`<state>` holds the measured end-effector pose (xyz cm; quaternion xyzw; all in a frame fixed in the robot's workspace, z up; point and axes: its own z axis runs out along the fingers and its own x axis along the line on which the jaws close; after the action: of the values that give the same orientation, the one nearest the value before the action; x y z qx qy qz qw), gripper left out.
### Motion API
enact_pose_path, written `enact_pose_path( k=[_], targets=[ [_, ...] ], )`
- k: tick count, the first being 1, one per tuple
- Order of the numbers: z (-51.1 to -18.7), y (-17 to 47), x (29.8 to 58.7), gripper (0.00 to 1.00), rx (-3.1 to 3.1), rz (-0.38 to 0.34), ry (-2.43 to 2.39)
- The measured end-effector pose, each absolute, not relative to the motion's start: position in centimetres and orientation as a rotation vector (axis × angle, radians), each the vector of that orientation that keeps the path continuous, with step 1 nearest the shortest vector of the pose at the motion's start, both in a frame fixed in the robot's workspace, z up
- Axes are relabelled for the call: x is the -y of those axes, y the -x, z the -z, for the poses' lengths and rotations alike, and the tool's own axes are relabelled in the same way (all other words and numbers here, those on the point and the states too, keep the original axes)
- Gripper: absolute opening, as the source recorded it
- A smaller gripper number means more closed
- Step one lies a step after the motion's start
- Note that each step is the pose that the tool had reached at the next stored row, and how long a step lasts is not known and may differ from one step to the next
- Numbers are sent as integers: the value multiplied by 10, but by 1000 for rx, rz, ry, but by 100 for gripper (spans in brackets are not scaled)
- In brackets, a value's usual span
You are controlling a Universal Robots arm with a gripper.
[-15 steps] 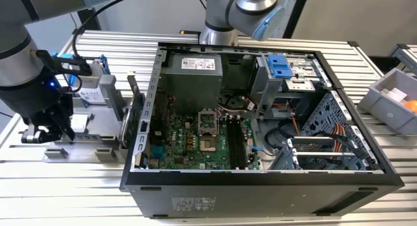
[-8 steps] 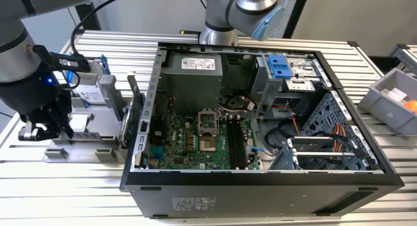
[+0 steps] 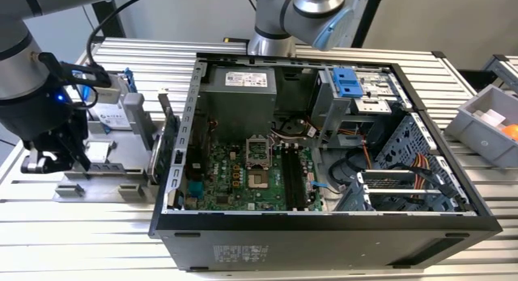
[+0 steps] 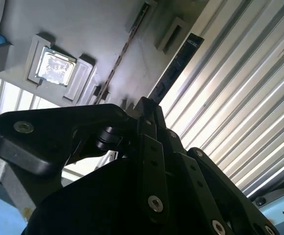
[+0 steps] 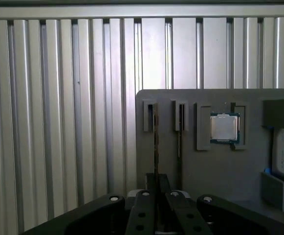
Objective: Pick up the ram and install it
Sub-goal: 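Pick up the ram and move it above insertion slot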
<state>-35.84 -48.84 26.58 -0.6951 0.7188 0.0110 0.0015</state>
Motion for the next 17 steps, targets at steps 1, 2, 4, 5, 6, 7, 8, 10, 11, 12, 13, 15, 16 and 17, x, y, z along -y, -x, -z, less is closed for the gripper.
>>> enact_pose_path(
  k=[1, 2, 4, 5, 6, 7, 8, 10, 11, 12, 13, 15, 16, 17],
  targets=[
    [-266, 358, 488, 0, -2256, -35, 2182],
    [-266, 358, 488, 0, -2256, -35, 2182],
    [-267, 358, 488, 0, -2256, -35, 2182],
    [-268, 358, 488, 0, -2256, -35, 2182],
    [-268, 358, 488, 0, -2256, -35, 2182],
    [-268, 358, 488, 0, -2256, -35, 2182],
    [-269, 358, 488, 0, -2256, -35, 2182],
    [-269, 358, 488, 0, -2256, -35, 2182],
    [-269, 358, 488, 0, -2256, -35, 2182],
    [-270, 358, 488, 0, -2256, -35, 2182],
    [-270, 358, 488, 0, -2256, -35, 2182],
    [-270, 358, 488, 0, -2256, -35, 2182],
    [-270, 358, 488, 0, -2256, -35, 2182],
    [-270, 358, 488, 0, -2256, -35, 2182]
  ],
)
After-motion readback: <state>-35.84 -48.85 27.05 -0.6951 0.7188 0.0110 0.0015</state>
